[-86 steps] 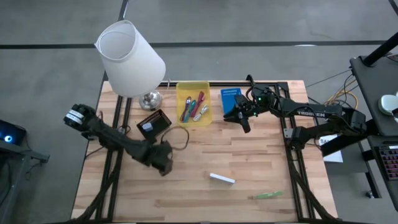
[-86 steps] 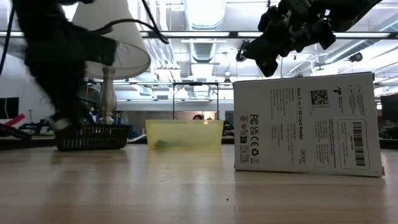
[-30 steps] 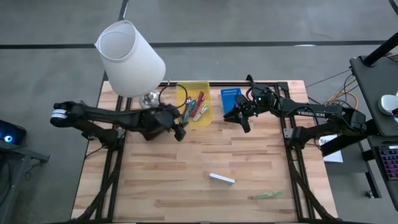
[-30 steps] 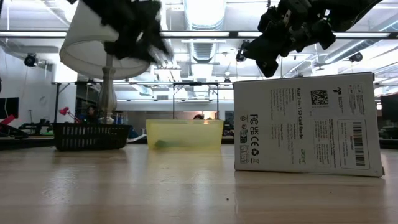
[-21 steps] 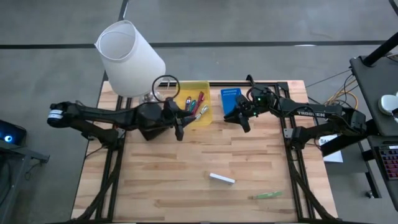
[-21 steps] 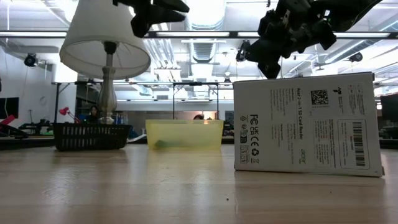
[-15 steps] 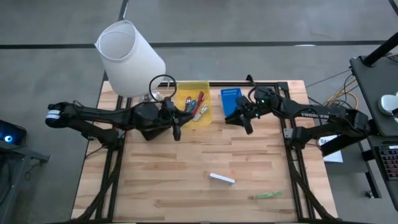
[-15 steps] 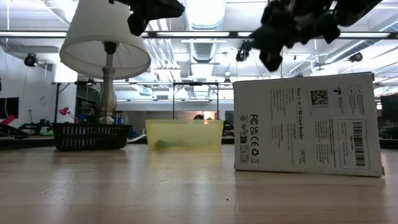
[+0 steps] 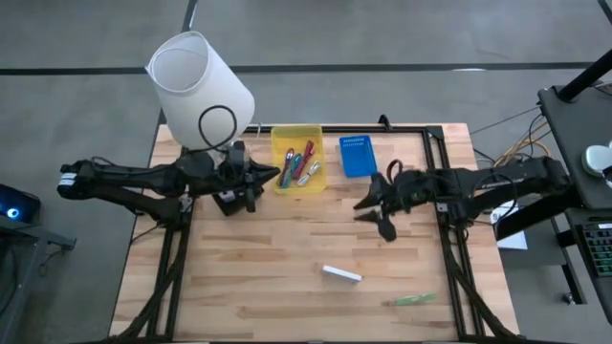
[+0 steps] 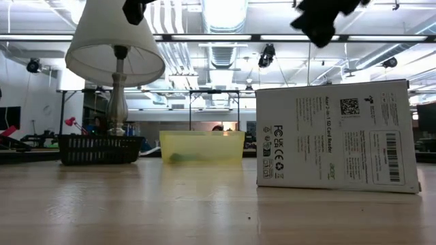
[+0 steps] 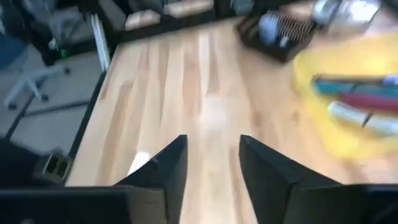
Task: Pick and place items into bin
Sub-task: Put the left white box into the blue bin
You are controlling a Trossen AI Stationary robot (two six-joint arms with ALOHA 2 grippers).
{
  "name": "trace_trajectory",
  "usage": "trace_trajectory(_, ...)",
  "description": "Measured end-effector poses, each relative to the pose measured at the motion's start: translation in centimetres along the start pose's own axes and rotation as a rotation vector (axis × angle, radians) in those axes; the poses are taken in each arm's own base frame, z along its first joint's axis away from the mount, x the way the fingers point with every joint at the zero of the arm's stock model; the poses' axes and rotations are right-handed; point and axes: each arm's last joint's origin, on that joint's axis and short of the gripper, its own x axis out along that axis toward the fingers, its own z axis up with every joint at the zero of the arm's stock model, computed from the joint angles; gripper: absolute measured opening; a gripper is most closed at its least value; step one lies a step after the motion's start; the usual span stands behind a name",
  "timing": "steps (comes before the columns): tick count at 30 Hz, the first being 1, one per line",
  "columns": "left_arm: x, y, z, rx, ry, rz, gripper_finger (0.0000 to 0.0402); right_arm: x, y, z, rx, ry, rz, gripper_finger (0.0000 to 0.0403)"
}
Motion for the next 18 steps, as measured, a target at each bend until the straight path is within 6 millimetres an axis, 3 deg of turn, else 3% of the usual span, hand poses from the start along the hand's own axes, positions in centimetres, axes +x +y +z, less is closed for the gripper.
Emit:
trace_trajectory(8,-0.4,0.2,-0.3,0.075,0.001,0.0,0.0,2.3,6.1,1.1,0.007,0.125,0.111,0.0204)
trace_trajectory(12,-0.3,0.3,-0.7,0.083,0.01,0.002,0.0,4.5,8.8,0.6,-0.005,0.274,0.114,0.021)
trace_trajectory(18,-0.3,0.4,-1.3,0.087,0.027,0.005,0.0,8.7,10.6,-0.7,0.088,0.488,-0.014,0.0206)
